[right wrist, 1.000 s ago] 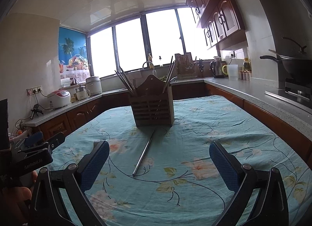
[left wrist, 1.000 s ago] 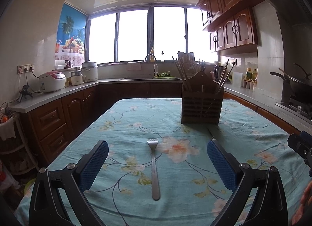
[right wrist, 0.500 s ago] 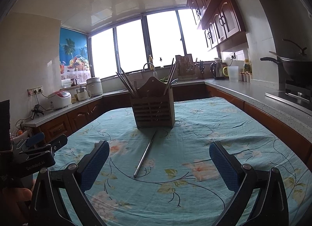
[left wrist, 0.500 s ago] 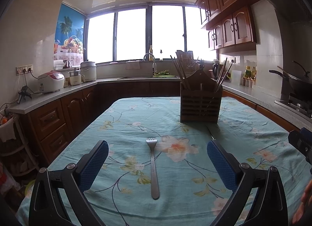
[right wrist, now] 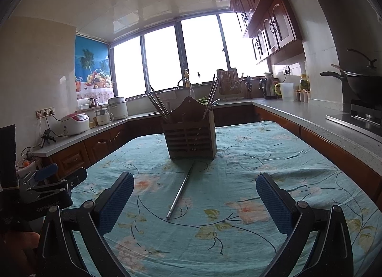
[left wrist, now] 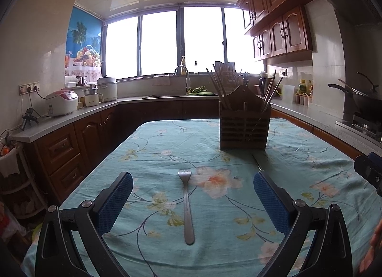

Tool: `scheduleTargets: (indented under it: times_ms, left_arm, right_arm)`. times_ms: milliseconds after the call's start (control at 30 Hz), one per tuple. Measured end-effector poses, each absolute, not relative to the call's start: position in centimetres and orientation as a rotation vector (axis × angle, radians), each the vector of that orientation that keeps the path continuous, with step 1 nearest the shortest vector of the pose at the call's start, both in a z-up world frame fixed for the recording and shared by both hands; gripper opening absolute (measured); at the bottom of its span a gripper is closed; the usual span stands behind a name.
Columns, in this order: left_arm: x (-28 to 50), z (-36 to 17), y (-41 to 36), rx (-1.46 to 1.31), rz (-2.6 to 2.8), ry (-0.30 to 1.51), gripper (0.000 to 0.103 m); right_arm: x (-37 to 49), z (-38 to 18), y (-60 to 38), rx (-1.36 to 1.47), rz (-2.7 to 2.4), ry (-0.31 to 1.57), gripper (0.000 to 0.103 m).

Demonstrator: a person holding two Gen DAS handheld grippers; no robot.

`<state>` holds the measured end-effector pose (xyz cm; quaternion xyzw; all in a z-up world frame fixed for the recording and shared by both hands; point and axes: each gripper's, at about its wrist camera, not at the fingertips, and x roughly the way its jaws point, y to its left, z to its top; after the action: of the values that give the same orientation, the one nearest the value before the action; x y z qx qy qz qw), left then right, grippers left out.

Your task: Organize utensils

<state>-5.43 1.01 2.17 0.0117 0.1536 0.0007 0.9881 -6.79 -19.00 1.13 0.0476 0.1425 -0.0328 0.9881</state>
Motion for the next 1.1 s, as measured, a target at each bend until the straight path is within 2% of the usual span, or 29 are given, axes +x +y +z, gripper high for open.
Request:
scheduleTargets:
  times_ms: [1100]
  left_arm:
    - [-5.8, 2.2, -0.2, 0.038, -0.011, 0.307, 0.102]
  right_arm:
    - [-6.7, 1.1, -18.7, 0.095, -0.061, 0.284, 0.103]
